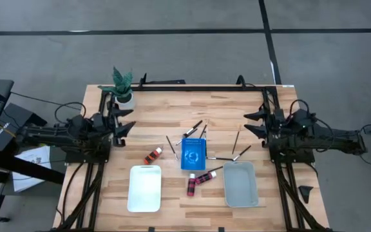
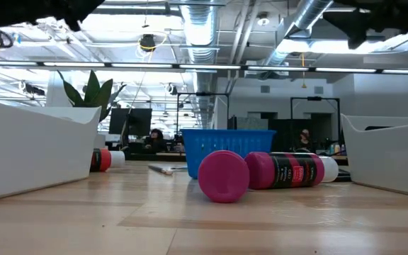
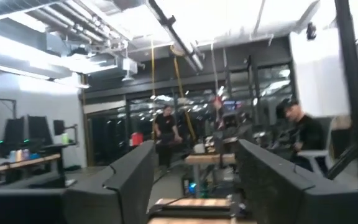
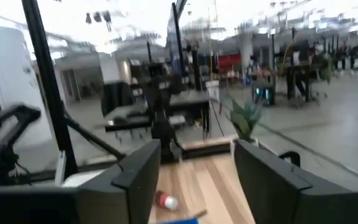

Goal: Pick & Place Paint Supplies
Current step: Put the paint brush into the gray bin

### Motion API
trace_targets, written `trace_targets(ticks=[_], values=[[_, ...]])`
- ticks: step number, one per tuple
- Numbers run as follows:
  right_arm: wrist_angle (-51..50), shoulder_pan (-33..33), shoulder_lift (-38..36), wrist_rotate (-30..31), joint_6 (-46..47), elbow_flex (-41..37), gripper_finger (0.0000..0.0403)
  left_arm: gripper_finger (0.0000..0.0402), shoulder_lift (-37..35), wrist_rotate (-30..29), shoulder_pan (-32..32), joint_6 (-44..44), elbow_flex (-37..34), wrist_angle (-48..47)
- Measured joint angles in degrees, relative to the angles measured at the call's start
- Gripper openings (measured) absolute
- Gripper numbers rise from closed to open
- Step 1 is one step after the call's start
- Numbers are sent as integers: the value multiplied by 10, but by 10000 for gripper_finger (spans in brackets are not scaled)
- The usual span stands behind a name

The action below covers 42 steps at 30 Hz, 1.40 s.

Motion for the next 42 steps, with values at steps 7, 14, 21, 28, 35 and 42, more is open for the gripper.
trace_targets(ticks=[7, 14, 21, 28, 35, 42], values=[[-108, -12, 88, 46, -22, 80, 216, 215, 140, -58, 0, 91, 91, -68], [-280, -38, 157, 172, 89, 167, 197, 196, 251, -243, 6, 185, 145, -65], [-449, -103, 259, 197, 294, 244, 181, 186, 304, -293, 58, 158, 145, -64], [-518, -173, 385, 193, 331, 269, 177, 185, 308, -293, 109, 93, 145, -83], [-581, -202, 495, 182, 438, 274, 177, 185, 308, -292, 107, 91, 145, -83], [-564, -157, 580, 182, 510, 274, 177, 185, 307, -292, 107, 91, 145, -95]])
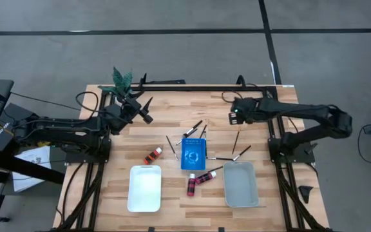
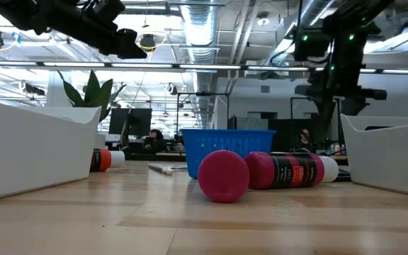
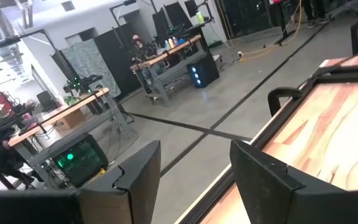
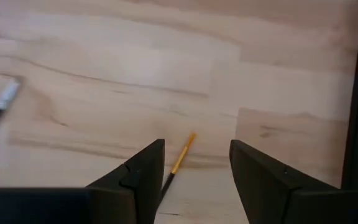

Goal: Pick & Place Paint Supplies
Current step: Put the paint brush into the gray bin

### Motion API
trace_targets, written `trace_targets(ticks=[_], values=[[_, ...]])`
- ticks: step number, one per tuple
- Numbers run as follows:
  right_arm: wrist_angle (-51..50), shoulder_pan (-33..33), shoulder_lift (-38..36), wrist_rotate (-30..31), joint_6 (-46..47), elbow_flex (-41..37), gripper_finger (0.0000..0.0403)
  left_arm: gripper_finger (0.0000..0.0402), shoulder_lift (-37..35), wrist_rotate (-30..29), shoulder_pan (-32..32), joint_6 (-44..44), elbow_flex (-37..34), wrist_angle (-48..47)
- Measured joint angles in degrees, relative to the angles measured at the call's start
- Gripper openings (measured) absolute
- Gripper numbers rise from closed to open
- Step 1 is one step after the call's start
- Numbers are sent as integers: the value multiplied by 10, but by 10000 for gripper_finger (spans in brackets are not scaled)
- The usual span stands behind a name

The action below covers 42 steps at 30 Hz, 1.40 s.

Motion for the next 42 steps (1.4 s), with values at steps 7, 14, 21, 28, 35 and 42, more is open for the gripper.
trace_targets(ticks=[7, 14, 21, 28, 35, 42], values=[[-23, 30, 46, 18, 73, 0, 175, 185, 0, 0, 0, 0, 0, -4], [-4, 34, 81, 30, 107, 0, 137, 185, 0, 0, 0, 1, 0, -12], [20, 38, 131, 41, 116, 0, 102, 185, 0, 1, 2, 3, 0, -14], [19, 42, 173, 39, 126, -1, 99, 185, 0, 1, 2, 3, 0, -14], [80, 41, 167, 27, 138, -49, 99, 185, 0, 1, 2, 3, 0, -14], [120, 41, 144, 28, 141, -75, 99, 185, 0, 1, 2, 3, 0, -14]])
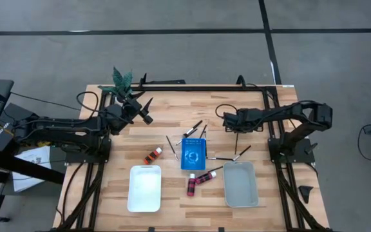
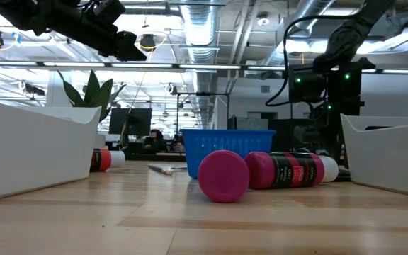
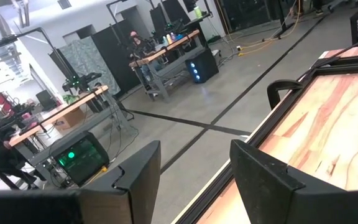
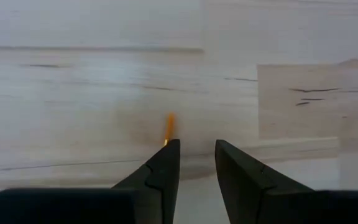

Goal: Pick & Place Paint Supplies
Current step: Put the paint brush into the gray bin

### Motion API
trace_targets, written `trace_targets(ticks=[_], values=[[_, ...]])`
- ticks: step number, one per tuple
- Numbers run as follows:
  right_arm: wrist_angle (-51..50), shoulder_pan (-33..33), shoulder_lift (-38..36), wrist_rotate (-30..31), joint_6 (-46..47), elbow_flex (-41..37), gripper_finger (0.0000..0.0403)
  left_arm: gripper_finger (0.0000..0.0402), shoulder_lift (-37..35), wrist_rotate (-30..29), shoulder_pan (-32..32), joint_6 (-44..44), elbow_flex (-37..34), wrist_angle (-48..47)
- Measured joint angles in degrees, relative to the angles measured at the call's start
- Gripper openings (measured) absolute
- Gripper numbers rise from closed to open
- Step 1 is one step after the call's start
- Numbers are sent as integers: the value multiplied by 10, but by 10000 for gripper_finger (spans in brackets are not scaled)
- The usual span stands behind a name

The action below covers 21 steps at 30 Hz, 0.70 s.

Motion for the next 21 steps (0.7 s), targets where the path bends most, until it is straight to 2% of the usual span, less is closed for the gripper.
trace_targets(ticks=[11, 21], values=[[7, 0, -43, 26, 0, 0, 99, 185, 0, 0, 0, 0, 0, 0], [28, 0, -11, 22, 0, 0, 99, 185, 0, 0, 0, 0, 0, 0]])
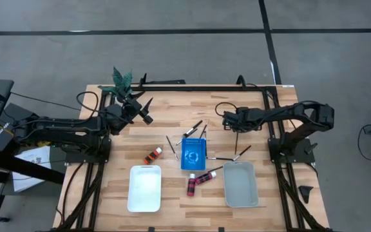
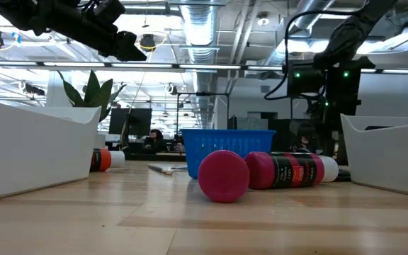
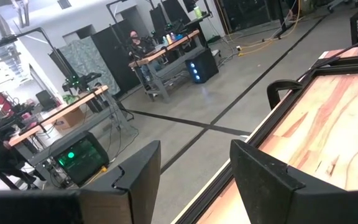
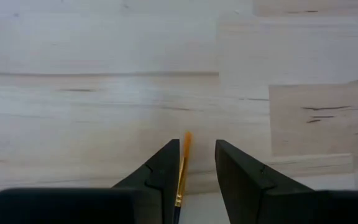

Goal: Pick & Place Paint Supplies
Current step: Put the paint brush into the gray bin

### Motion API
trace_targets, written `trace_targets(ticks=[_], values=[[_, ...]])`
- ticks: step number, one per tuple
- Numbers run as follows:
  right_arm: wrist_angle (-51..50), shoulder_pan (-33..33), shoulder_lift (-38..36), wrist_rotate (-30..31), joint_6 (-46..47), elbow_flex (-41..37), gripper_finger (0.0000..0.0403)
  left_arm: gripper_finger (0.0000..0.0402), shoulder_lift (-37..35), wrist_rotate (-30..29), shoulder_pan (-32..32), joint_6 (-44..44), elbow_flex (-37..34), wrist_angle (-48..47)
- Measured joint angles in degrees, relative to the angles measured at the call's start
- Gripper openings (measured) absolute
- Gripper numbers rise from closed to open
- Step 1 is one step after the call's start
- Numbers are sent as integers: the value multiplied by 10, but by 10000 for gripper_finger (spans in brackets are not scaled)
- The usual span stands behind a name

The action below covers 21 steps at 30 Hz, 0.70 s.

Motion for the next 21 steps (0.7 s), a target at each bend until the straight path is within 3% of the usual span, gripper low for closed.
trace_targets(ticks=[13, 21], values=[[8, 0, 1, 7, -4, -2, 82, 186, 0, 0, 0, -4, 0, 0], [83, 0, -3, 10, 7, -62, 76, 186, 0, 0, 0, -4, 0, 0]])
